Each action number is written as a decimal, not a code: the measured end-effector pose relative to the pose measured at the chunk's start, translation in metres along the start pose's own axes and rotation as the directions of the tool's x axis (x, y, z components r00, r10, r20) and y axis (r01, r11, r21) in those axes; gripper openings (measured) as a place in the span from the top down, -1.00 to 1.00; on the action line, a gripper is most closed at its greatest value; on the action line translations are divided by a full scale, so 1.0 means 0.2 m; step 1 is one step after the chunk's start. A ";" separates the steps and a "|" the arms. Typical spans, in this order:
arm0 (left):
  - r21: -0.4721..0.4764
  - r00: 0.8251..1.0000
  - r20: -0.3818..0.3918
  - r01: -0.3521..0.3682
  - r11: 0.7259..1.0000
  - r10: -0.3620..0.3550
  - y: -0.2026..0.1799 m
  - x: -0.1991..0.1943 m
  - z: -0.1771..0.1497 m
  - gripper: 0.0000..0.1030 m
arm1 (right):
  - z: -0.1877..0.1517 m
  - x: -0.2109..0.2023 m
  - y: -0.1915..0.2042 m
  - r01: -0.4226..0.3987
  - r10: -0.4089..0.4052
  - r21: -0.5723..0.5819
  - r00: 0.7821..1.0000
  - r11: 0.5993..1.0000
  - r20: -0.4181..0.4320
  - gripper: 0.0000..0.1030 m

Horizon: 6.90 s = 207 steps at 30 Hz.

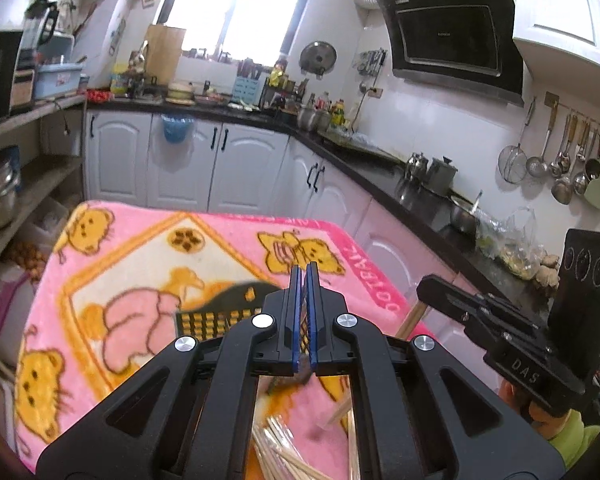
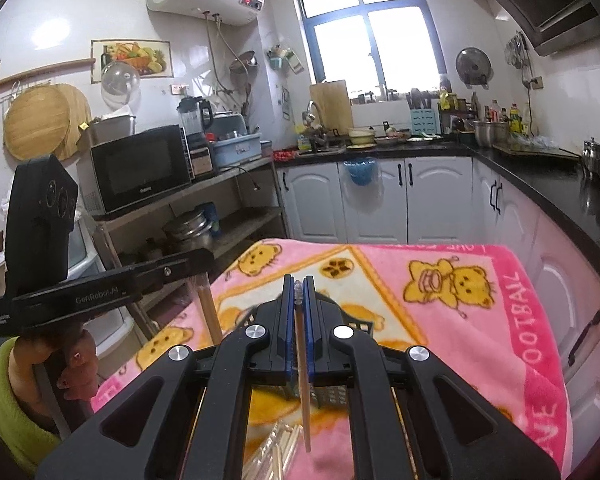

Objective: Organize utensils
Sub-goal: 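Lift the chopstick with the left tool toward the green caddy while the right tool carries its own, then lower the left tool's chopstick into the caddy and open it while the right tool releases its own, then withdraw both open tools from the caddy back over the chopstick pile, then close the left tool on a chopstick while the right tool grasps a wrapped chopstick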

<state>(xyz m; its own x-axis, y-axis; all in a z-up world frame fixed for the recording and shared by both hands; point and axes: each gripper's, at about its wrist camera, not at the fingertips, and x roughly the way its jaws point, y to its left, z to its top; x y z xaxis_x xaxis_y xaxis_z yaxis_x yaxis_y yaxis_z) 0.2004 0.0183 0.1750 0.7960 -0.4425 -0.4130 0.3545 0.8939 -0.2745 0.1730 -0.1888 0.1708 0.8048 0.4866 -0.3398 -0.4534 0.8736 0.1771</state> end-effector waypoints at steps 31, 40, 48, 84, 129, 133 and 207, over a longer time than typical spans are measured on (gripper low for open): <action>0.003 0.989 0.097 -0.117 0.993 0.116 0.11 0.17 0.29 0.98 | 0.29 0.19 -0.01 0.070 -0.060 -0.074 0.989 0.995 0.135 0.91; 0.001 0.989 0.052 -0.139 0.990 0.139 0.17 0.30 0.15 0.98 | 0.17 0.33 -0.09 0.096 -0.091 -0.038 0.990 0.995 0.107 0.91; 0.013 0.986 0.024 -0.165 0.986 0.164 0.19 0.37 0.03 0.98 | 0.08 0.41 -0.17 0.111 -0.112 0.018 0.992 0.994 0.056 0.91; -0.083 0.969 0.040 -0.239 0.967 0.243 0.28 0.16 -0.17 -0.79 | -0.19 0.22 -0.21 0.171 -0.172 0.036 0.985 0.985 0.018 -0.20; -0.097 0.978 -0.019 -0.209 0.973 0.209 0.21 0.00 -0.55 -0.79 | -0.59 0.01 0.00 0.153 -0.158 -0.063 0.985 0.986 -0.073 -0.33; -0.100 0.980 -0.044 -0.199 0.975 0.195 0.22 0.03 -0.59 -0.79 | -0.64 0.01 0.01 0.143 -0.150 -0.079 0.983 0.987 -0.101 -0.33; -0.313 0.878 -0.467 -0.058 0.948 -0.101 0.45 0.61 -0.91 0.91 | -0.92 0.74 -0.04 -0.006 0.023 0.032 0.830 0.999 -0.557 0.73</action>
<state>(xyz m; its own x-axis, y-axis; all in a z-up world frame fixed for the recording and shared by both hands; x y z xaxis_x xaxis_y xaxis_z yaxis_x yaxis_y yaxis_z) 0.2411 0.0317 -0.0584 0.4343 -0.5123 -0.7409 0.1358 0.8504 -0.5083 0.2249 -0.1268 -0.0504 0.4442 0.4177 -0.7926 -0.4458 0.8704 0.2090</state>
